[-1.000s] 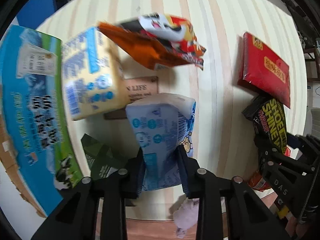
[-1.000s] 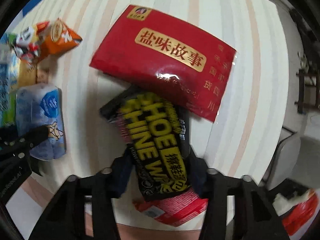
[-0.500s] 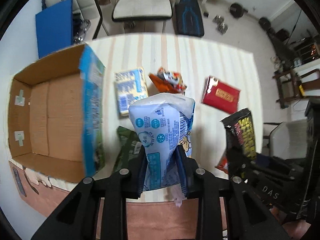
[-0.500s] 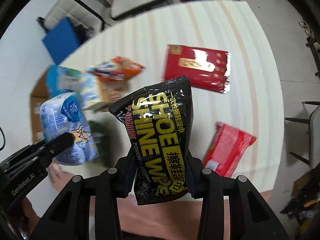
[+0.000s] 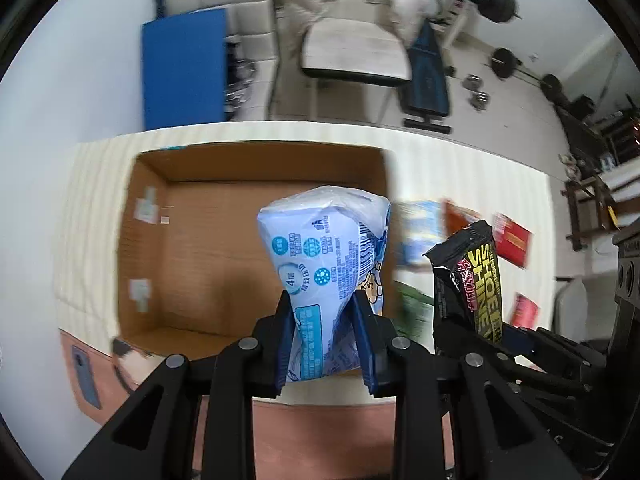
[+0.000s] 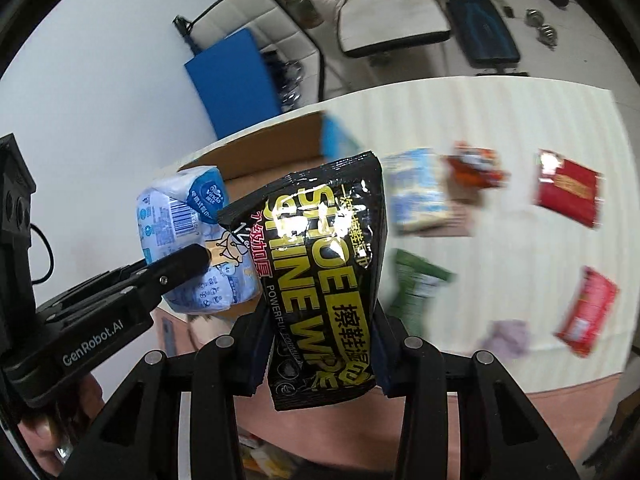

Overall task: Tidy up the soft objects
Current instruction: 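Carry both packs into the cardboard box and open both tools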

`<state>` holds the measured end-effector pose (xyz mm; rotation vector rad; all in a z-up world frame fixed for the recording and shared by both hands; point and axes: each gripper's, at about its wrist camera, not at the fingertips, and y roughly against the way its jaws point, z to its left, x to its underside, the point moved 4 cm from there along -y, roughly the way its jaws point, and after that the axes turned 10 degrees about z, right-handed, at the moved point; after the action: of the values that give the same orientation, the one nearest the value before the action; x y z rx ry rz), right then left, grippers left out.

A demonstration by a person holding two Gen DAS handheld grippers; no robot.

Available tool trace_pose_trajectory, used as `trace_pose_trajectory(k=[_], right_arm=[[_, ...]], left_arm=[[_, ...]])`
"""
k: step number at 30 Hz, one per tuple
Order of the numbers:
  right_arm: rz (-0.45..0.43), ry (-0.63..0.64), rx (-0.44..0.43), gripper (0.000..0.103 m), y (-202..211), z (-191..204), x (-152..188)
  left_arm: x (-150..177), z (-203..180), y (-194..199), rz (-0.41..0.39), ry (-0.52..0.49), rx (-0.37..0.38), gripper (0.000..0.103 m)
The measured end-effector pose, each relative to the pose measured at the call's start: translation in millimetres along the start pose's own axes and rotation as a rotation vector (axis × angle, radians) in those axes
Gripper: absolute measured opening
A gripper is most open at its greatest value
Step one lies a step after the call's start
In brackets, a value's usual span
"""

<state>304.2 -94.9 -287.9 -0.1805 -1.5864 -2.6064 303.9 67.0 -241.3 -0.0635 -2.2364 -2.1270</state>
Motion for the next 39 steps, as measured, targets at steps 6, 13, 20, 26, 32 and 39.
trace_pose_trajectory(k=[6,13,20,26,32,39], right_arm=[[0.031,-0.006,0.059,0.044,-76.3,60.9,-38.4],[0.081,-0.045,0.120,0.044,-159.2,87.7,-75.8],[0.085,-0.076,0.186,0.045,-199.8,84.0,-94.1],[0.074,-0.053,0.222,0.071,-206.0,95.2,-95.0],[0.052,-0.026,0.253,0.090,-190.5,104.3,-86.5],[0.044,0.025,0.359,0.103,-164.6,105.1,-49.2]], left_arm=[[-40.3,71.0,-52.1,0.090,0.054,0.036,0.025],[-73.5,104.0,-119.6,0.207,0.054,0.115,0.026],[-87.8,105.9,-149.3,0.248,0.014,0.104,0.032],[-85.3,109.7,-143.3,0.239,-0.005,0.093,0.052],[-73.3,129.5,-122.9,0.182,0.015,0.070,0.092],[-46.6,134.7,-97.2,0.099,0.008,0.015,0.101]])
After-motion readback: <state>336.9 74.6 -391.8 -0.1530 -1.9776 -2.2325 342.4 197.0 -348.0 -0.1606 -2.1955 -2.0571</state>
